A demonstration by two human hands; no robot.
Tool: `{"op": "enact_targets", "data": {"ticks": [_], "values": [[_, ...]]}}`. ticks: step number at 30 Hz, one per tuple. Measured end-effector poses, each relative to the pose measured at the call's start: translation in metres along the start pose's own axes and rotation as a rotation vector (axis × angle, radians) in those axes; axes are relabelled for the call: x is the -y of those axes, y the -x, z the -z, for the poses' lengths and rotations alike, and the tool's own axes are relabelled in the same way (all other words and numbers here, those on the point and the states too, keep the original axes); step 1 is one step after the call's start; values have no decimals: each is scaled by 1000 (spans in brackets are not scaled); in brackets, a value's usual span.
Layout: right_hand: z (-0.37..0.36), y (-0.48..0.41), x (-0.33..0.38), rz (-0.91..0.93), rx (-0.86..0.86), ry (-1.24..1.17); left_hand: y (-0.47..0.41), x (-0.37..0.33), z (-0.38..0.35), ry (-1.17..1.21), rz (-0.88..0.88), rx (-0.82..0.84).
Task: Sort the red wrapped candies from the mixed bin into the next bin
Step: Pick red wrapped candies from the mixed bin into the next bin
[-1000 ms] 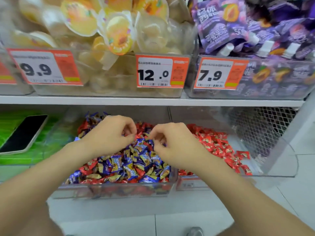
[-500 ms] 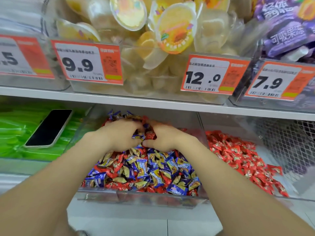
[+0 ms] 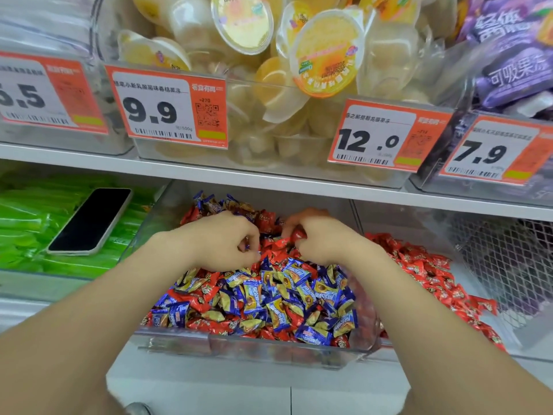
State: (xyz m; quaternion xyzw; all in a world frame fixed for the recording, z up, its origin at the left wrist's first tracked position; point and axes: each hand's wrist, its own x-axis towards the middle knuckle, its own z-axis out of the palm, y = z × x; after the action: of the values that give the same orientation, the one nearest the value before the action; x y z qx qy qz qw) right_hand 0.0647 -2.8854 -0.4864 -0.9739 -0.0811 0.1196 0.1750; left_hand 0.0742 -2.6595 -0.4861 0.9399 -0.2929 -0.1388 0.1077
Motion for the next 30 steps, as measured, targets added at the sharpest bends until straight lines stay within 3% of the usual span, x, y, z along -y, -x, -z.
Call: {"op": "enact_targets", "data": {"ticks": [5,10,14,17,23,26,30], "values": [[-15,1,19,82,57,30,-1,-2,-2,-195,108,-97],[-18,-4,31,124,181,218,-2,3,-2,-233,131,-190],[-13,-6,34,110,271,282,-3,1,-2,-44,8,-130],[-10,-5,34,96,307,287,-1,-2,-12,-78,-22,8],[3,8,15,141,157,-34,0,-2,-13,-241,4,125],[5,20,7,163,53,-175,-2,-4,-15,-163,-5,29],[3,30,2,169,-42,-183,-2,1,-14,-47,6,-53]]}}
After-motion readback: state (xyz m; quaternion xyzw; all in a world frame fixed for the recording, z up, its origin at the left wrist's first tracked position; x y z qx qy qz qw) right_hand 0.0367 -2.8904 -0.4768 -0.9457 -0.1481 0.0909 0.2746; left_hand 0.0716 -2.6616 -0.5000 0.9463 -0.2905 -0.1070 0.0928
